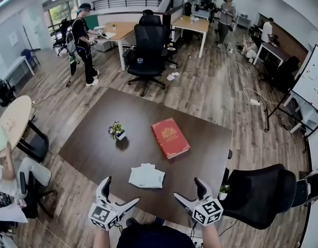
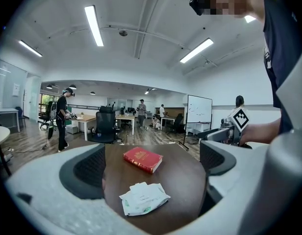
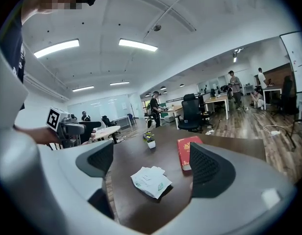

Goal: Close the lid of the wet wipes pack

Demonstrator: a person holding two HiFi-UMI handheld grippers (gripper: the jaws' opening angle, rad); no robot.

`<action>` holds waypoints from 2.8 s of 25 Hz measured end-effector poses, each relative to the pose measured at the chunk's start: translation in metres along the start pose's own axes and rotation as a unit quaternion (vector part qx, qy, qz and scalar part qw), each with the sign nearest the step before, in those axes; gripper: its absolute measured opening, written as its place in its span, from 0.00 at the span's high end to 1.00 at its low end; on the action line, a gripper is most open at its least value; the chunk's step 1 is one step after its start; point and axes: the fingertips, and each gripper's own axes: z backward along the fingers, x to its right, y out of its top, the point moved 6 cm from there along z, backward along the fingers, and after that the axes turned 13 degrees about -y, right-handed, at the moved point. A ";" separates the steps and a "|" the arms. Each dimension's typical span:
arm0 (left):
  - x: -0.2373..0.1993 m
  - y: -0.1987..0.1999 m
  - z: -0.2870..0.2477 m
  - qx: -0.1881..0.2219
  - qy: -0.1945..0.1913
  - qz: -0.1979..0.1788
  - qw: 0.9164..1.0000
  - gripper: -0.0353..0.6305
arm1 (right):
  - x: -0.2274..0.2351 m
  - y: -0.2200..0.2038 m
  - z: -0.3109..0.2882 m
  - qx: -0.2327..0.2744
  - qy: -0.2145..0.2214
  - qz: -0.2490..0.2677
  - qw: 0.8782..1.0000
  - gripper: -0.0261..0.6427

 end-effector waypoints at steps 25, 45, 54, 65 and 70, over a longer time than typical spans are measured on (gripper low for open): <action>-0.104 -0.028 -0.019 -0.035 -0.074 0.012 0.997 0.06 | -0.034 0.002 -0.088 -0.027 -0.031 -0.004 0.999 0.22; -0.111 -0.140 -0.086 -0.227 -0.185 -0.120 0.949 0.15 | -0.059 -0.004 -0.133 -0.068 -0.005 -0.004 0.998 0.22; -0.121 -0.194 -0.117 -0.289 -0.211 -0.089 0.930 0.15 | -0.062 -0.008 -0.141 -0.081 0.001 -0.008 0.997 0.22; -0.127 -0.246 -0.142 -0.357 -0.238 -0.103 0.897 0.19 | -0.056 -0.017 -0.145 -0.095 -0.006 -0.022 0.995 0.22; -0.131 -0.255 -0.151 -0.368 -0.243 -0.096 0.892 0.20 | -0.052 -0.016 -0.149 -0.097 -0.006 -0.024 0.995 0.22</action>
